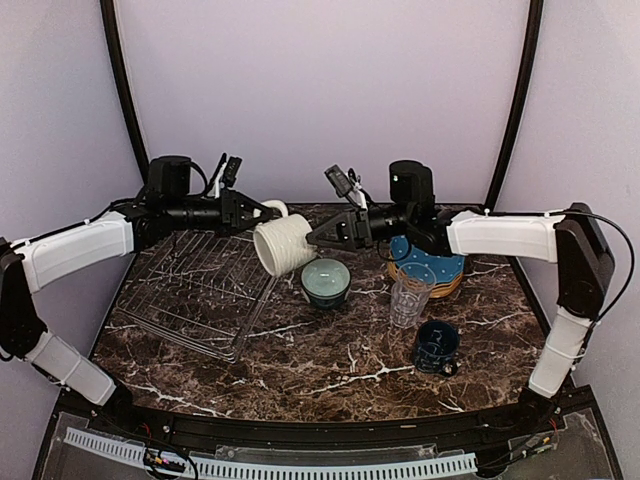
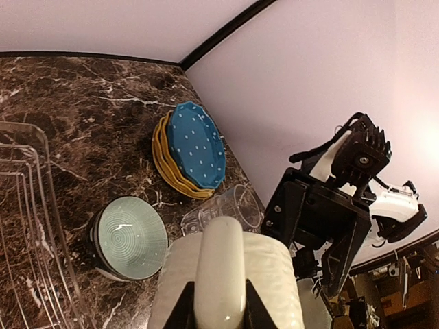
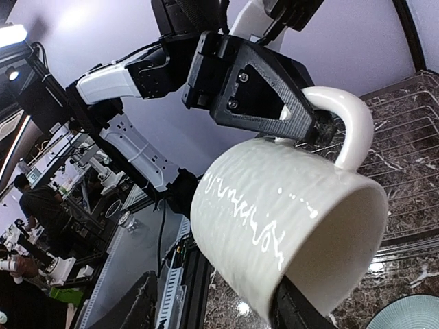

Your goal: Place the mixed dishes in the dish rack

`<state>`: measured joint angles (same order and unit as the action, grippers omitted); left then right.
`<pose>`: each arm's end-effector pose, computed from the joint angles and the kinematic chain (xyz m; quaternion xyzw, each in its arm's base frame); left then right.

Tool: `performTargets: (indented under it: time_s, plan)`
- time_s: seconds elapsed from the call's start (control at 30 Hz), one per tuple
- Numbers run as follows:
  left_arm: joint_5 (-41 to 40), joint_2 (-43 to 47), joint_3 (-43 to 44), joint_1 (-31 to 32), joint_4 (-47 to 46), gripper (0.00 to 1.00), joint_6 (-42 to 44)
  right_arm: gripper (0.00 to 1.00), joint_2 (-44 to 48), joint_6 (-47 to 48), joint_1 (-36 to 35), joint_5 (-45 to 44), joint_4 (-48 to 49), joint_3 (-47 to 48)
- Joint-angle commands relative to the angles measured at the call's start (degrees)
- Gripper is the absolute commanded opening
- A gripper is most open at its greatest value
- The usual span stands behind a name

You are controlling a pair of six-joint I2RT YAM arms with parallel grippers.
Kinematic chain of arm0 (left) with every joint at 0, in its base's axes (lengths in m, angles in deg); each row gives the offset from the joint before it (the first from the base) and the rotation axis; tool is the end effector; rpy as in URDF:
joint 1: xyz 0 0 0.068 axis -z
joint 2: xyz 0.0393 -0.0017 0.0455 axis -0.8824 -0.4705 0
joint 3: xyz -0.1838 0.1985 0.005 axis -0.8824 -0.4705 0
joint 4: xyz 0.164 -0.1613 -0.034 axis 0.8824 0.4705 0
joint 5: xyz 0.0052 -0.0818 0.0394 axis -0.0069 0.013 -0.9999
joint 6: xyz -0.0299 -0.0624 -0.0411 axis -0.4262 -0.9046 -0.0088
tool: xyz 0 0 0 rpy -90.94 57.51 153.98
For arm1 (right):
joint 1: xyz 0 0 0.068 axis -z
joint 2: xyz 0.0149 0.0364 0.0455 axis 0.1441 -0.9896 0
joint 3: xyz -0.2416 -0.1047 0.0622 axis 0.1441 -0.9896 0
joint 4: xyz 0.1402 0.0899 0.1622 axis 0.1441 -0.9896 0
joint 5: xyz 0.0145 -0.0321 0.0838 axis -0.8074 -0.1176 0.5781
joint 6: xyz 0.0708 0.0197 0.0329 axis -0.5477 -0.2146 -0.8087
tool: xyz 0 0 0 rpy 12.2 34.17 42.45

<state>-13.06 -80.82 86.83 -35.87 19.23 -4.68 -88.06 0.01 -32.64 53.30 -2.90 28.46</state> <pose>0.2753 -0.1846 0.3309 0.1434 0.7564 -0.5316 0.3530 0.2601 0.3060 0.3063 -0.4047 0.6076 0.6357 0.2510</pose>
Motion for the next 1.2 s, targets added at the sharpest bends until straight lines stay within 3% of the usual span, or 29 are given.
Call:
performTargets:
  time_s: [0.0, 0.23, 0.43, 0.73, 1.17]
  plan:
    - [-4.1, 5.0, -0.4, -7.9, 3.9, 0.01, -4.2, 0.55, 0.1, 0.8, 1.3, -1.8, 0.7, 0.9]
    - [-6.6, 6.2, -4.2, -18.6, 5.8, 0.01, -13.3, 0.55, 0.1, -0.3, 1.6, -2.8, 2.5, -1.0]
    - [-10.5, 3.5, -4.9, -23.1, 6.2, 0.01, -23.4, 0.54, 0.5, -1.5, 1.7, -3.4, 4.5, -3.1]
    - [-23.2, 1.6, -2.7, -23.3, 13.7, 0.01, -35.6, 0.53, 2.0, -3.8, 1.7, -4.7, 8.9, -8.3]
    - [-24.2, -12.2, 3.6, -20.0, 14.3, 0.01, -50.4, 0.50, 2.2, -6.4, 1.7, -5.9, 11.9, -10.9]
